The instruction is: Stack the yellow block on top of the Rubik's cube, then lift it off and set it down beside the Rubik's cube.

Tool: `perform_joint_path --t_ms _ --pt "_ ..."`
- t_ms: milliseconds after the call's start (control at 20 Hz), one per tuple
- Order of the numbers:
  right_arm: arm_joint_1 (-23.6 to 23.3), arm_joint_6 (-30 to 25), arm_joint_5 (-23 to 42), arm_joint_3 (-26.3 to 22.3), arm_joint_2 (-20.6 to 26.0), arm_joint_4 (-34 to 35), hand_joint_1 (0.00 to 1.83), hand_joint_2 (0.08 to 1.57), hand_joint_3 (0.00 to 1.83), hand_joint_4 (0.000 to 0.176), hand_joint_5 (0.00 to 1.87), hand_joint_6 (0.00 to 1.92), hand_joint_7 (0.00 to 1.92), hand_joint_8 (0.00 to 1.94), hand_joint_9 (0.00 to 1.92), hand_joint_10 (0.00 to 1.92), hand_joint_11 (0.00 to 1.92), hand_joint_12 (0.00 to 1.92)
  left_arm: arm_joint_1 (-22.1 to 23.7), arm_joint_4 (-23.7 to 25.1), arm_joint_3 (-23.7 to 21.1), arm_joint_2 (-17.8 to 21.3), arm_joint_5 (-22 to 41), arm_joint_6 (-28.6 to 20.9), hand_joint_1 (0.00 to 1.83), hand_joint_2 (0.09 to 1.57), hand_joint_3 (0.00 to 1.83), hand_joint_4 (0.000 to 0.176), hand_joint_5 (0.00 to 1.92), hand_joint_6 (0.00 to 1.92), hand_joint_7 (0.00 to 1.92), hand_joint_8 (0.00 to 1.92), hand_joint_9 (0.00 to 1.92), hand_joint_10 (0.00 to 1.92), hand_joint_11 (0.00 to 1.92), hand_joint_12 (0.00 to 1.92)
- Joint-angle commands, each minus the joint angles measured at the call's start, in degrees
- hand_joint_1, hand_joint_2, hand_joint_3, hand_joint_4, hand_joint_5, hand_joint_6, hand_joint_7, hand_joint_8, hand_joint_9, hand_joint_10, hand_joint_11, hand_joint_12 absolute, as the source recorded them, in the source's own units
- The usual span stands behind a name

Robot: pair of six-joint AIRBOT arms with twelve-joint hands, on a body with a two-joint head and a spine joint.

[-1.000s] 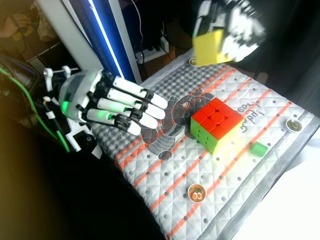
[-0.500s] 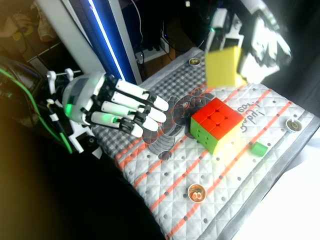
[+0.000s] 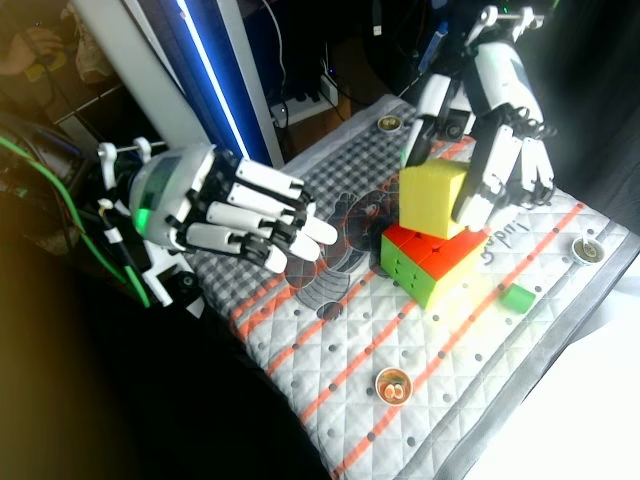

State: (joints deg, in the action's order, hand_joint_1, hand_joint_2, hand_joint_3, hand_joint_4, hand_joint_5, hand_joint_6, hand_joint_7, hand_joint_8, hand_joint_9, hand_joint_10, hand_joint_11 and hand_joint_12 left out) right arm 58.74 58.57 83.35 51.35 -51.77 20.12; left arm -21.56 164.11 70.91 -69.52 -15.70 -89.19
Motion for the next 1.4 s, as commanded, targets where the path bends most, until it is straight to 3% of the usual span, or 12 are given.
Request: perform_joint_path --t_ms 0,200,250,300,350,450,750,850,950,1100,1150,1350 --pt "-0.7 -0.2 6.8 0.3 0.0 -1.2 0.99 1.28 0.00 0.000 0.67 1.44 0.86 0.13 0.40 0.99 0.02 1.76 0.8 -0.1 0.4 -0.4 -5.8 -0.5 1.09 1.21 0.00 0.000 0.80 1.28 0.64 0.06 0.27 0.49 0.00 1.38" --pt "-0.8 -0.2 6.8 0.4 -0.1 -1.3 0.98 1.29 0.00 0.000 0.66 1.46 0.74 0.47 0.39 1.05 0.02 1.81 0.7 -1.0 1.7 -1.5 -4.7 -0.5 1.02 1.22 0.00 0.000 0.79 1.29 0.65 0.04 0.21 0.58 0.00 1.48" --pt "-0.8 -0.2 6.8 0.4 -0.1 -1.3 0.97 1.29 0.00 0.000 0.67 1.45 0.70 0.54 0.39 1.03 0.01 1.79 0.7 -1.1 2.0 -1.7 -4.6 -0.5 0.98 1.23 0.00 0.031 0.77 1.31 0.64 0.03 0.20 0.62 0.00 1.50" --pt "-0.9 -0.2 6.7 0.4 -0.1 -1.3 0.98 1.28 0.00 0.000 0.67 1.45 0.68 0.59 0.39 1.03 0.05 1.79 0.7 -1.4 2.3 -1.8 -4.5 -0.5 0.92 1.24 0.00 0.116 0.73 1.36 0.61 0.02 0.14 0.84 0.00 1.68" --pt "-0.9 -0.2 6.7 0.4 -0.1 -1.3 1.00 1.29 0.00 0.000 0.66 1.46 0.65 0.63 0.37 1.05 0.04 1.81 0.6 -1.7 2.5 -2.0 -4.4 -0.5 0.84 1.19 0.00 0.000 0.59 0.92 0.60 0.02 0.11 1.02 0.00 1.82" --pt "-0.9 -0.2 6.6 0.5 -0.1 -1.3 0.95 1.28 0.00 0.001 0.67 1.45 0.65 0.68 0.37 1.08 0.00 1.83 0.4 -2.2 2.9 -2.2 -4.2 -0.5 0.75 1.14 0.00 0.000 0.56 0.42 0.54 0.00 0.09 0.97 0.00 1.75" --pt "-0.9 -0.3 6.4 0.6 -0.2 -1.3 0.84 1.22 0.00 0.000 0.58 0.79 0.60 0.64 0.34 1.02 0.00 1.79 -0.2 -2.9 3.3 -2.5 -4.0 -0.5 0.63 1.04 0.00 0.099 0.33 0.02 0.48 0.00 0.11 0.75 0.00 1.65" --pt "-0.9 -0.3 6.4 0.6 -0.2 -1.3 0.94 1.28 0.01 0.001 0.66 1.43 0.60 0.68 0.32 1.05 0.00 1.80 -0.5 -3.1 3.3 -2.5 -4.4 -0.5 0.61 1.03 0.00 0.144 0.25 0.00 0.45 0.00 0.05 0.82 0.00 1.66" --pt "-0.9 -0.3 6.4 0.6 -0.2 -1.3 0.85 1.22 0.00 0.000 0.60 0.83 0.62 0.64 0.34 1.00 0.00 1.78 -0.7 -3.4 3.3 -2.5 -4.8 -0.5 0.62 1.03 0.00 0.172 0.13 0.00 0.39 0.00 0.04 0.85 0.00 1.68" --pt "-0.9 -0.3 6.4 0.6 -0.2 -1.3 0.84 1.21 0.00 0.000 0.62 0.75 0.62 0.62 0.37 0.98 0.01 1.74 -1.0 -3.5 3.2 -2.3 -5.3 -0.5 0.71 1.06 0.01 0.176 0.02 0.00 0.36 0.00 0.02 0.83 0.00 1.61" --pt "-0.9 -0.3 6.4 0.6 -0.2 -1.3 0.94 1.25 0.00 0.000 0.68 1.27 0.64 0.64 0.38 1.01 0.00 1.75 -1.1 -3.6 3.0 -2.1 -5.8 -0.5 0.72 1.06 0.00 0.176 0.03 0.00 0.36 0.00 0.02 0.82 0.00 1.58" --pt "-1.0 -0.3 5.9 0.7 -0.2 -1.3 0.92 1.21 0.00 0.000 0.55 0.73 0.58 0.56 0.37 0.96 0.06 1.68 -1.4 -3.8 0.6 0.2 -9.4 -0.5 0.75 1.06 0.00 0.165 0.00 0.00 0.22 0.00 0.00 0.61 0.00 1.45"
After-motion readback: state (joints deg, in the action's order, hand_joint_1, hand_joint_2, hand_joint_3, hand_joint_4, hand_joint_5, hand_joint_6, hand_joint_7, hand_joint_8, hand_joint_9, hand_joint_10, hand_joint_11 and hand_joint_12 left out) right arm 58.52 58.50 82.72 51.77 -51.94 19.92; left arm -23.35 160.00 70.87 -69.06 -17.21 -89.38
